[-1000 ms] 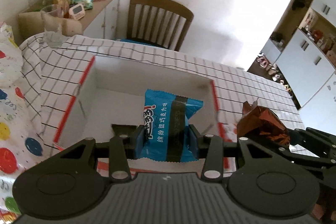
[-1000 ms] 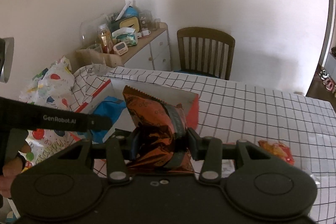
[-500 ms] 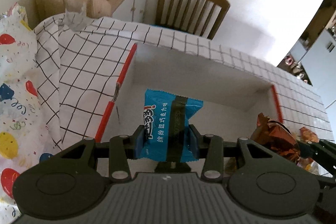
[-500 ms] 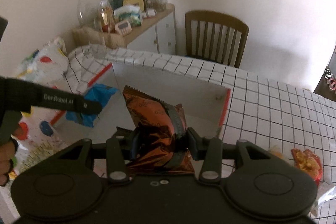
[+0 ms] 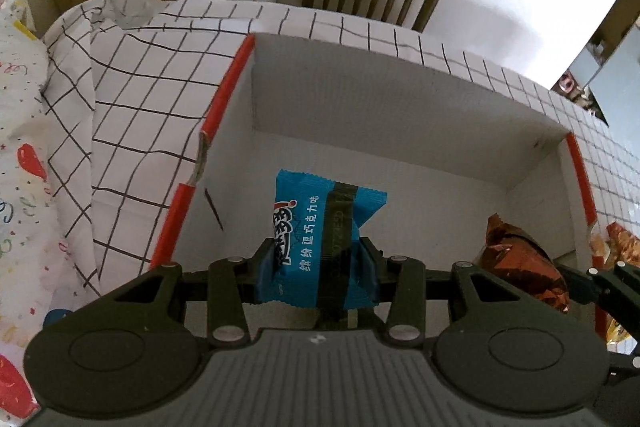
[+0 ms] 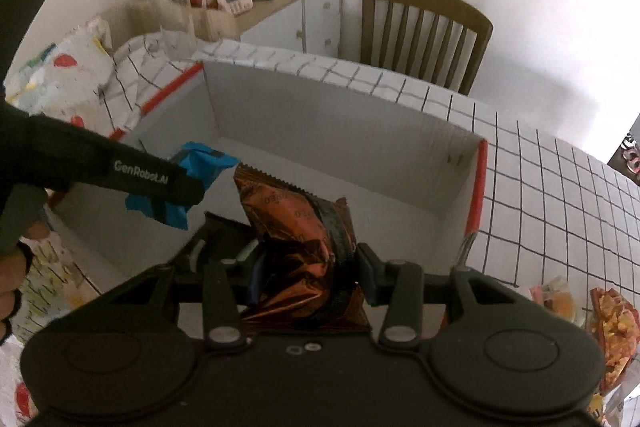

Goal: Organize snacks
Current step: 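Open the left tool releasing the blue packet while the right tool releases the foil bag, then move both tools back toward the remaining snacks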

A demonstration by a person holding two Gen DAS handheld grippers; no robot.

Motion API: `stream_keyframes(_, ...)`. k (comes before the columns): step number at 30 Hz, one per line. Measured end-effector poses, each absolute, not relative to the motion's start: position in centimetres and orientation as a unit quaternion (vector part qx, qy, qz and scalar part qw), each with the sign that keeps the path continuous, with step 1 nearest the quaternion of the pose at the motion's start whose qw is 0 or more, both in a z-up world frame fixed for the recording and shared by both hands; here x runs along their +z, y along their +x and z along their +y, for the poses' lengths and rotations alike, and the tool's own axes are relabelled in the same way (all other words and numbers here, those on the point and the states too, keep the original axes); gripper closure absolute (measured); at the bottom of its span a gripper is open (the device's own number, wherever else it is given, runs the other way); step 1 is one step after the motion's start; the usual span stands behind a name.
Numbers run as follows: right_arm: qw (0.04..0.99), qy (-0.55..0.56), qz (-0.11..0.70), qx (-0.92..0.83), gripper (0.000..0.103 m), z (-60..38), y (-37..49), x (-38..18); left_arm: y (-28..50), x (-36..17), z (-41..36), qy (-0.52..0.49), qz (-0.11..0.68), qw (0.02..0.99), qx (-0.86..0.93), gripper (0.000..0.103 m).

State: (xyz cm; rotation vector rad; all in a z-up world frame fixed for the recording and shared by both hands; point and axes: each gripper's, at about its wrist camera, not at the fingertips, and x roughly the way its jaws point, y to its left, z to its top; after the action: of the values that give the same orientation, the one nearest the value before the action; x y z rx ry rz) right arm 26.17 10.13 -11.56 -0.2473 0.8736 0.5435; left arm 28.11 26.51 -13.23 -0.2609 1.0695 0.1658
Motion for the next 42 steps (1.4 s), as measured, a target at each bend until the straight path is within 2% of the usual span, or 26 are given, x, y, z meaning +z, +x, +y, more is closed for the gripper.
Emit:
stream_keyframes(12, 0.855, -0.131, 0.434, 0.254, 0.057, 10.4, 26.6, -12.6, 28.7, -14.4, 25.4, -0.109, 0.528, 0.84, 0.066, 0.06)
stream_keyframes(15, 0.856, -0.122, 0.435, 0.253, 0.051, 10.3, 26.6, -12.5, 28.5, -14.2, 25.3, -0.106, 0.527, 0.841, 0.067, 0.049)
stream_keyframes(17, 0.856, -0.118, 0.435, 0.255, 0.049, 10.2, 26.5, -12.4, 28.2, -13.8, 25.3, -0.109, 0.522, 0.843, 0.068, 0.038)
stream_keyframes(24, 0.86, -0.108, 0.426, 0.26, 0.04, 9.5, 25.6, -11.4, 26.9, -12.3, 25.3, -0.119, 0.51, 0.849, 0.068, 0.037)
stream_keyframes(26, 0.862, -0.104, 0.422, 0.262, 0.038, 9.2, 25.2, -11.0, 26.3, -11.8, 25.2, -0.12, 0.504, 0.852, 0.067, 0.032)
stream_keyframes(32, 0.868, -0.094, 0.411, 0.264, 0.029, 8.2, 24.2, -9.3, 24.7, -10.0, 24.7, -0.115, 0.482, 0.866, 0.061, 0.029)
stream_keyframes(34, 0.869, -0.093, 0.408, 0.263, 0.021, 8.1, 24.0, -9.1, 24.2, -9.4, 24.5, -0.114, 0.475, 0.871, 0.059, 0.028)
stream_keyframes(42, 0.882, -0.076, 0.386, 0.259, 0.012, 6.1, 22.0, -6.4, 21.9, -6.5, 23.3, -0.098, 0.438, 0.892, 0.055, 0.028)
